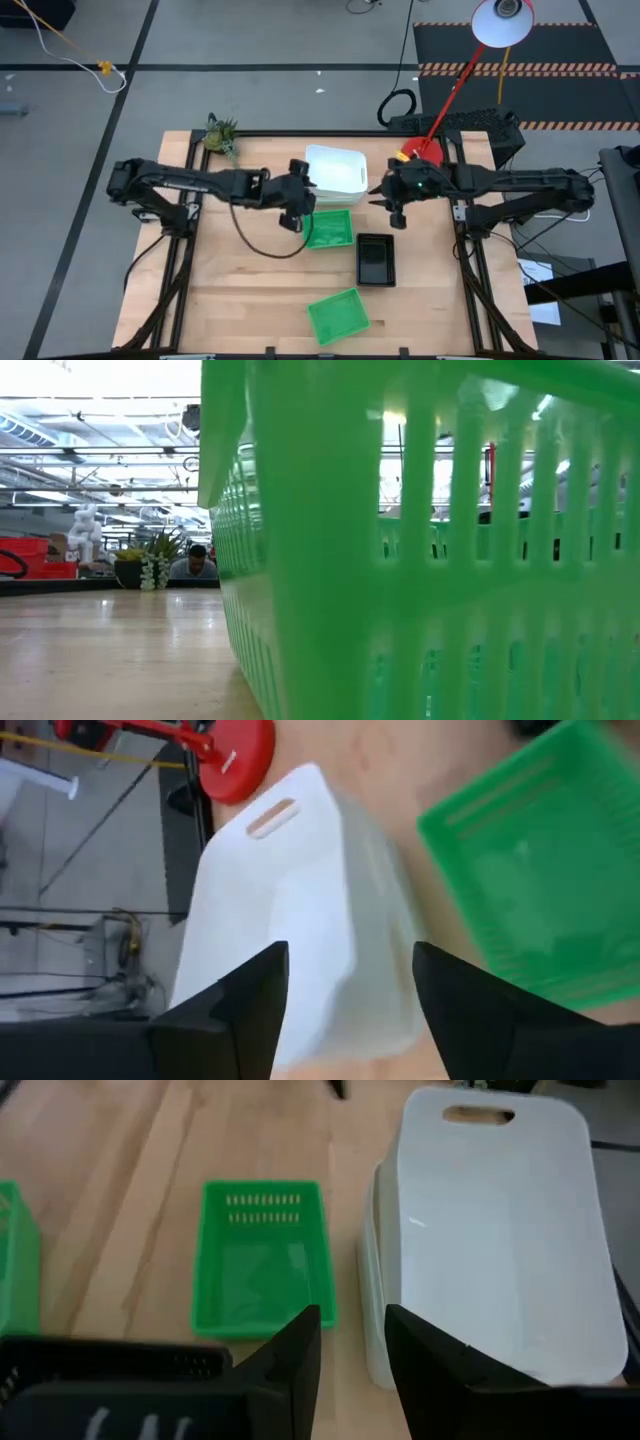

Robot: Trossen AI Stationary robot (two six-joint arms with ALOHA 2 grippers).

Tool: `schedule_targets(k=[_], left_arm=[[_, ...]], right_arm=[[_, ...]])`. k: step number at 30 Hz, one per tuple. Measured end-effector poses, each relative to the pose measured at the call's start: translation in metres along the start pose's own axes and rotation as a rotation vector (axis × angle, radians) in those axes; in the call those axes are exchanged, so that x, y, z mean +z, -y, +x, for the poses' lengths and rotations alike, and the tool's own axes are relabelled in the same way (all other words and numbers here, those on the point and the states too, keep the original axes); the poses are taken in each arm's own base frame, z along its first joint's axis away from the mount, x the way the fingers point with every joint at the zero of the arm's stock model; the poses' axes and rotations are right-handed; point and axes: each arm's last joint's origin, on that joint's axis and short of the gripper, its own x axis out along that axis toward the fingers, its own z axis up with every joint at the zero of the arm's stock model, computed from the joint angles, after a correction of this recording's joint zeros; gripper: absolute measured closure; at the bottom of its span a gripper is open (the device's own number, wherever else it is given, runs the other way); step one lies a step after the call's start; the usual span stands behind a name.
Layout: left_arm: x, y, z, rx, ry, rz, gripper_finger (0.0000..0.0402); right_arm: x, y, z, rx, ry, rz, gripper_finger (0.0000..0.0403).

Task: Stack baskets by color
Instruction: Stack the bottom white bin on the top stacked white bins

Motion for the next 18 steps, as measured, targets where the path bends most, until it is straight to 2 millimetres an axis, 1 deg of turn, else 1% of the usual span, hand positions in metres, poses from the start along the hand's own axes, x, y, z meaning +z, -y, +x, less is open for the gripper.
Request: schedule_targets(k=[2, 4, 7, 9, 12, 18], left_arm=[[-0.003, -0.007, 0.012, -0.018, -0.028, 0.043, 0.0184], [-0.006, -0.015, 0.022, -0.027, -0.064, 0.054, 0.0191], [-0.011, -0.025, 0.035, -0.038, -0.119, 0.039, 0.0213], [-0.017, -0.028, 0.041, -0.072, -0.176, 0.045, 0.0233], [-0.022, -0.03, 0.043, -0.115, -0.224, 0.06, 0.0271], [-0.026, -0.03, 0.043, -0.156, -0.234, 0.064, 0.0351]], right_arm=[[-0.007, -0.001, -0.002, 0.001, -0.004, -0.013, 0.0293], [-0.01, -0.001, -0.006, 0.001, -0.002, -0.009, 0.0293], [-0.011, -0.002, -0.01, 0.001, -0.003, -0.009, 0.0293], [-0.012, -0.002, -0.012, 0.001, -0.002, -0.005, 0.0293], [-0.013, -0.002, -0.015, 0.002, -0.006, 0.015, 0.0293], [-0.015, -0.002, -0.015, 0.005, -0.028, 0.021, 0.0293]])
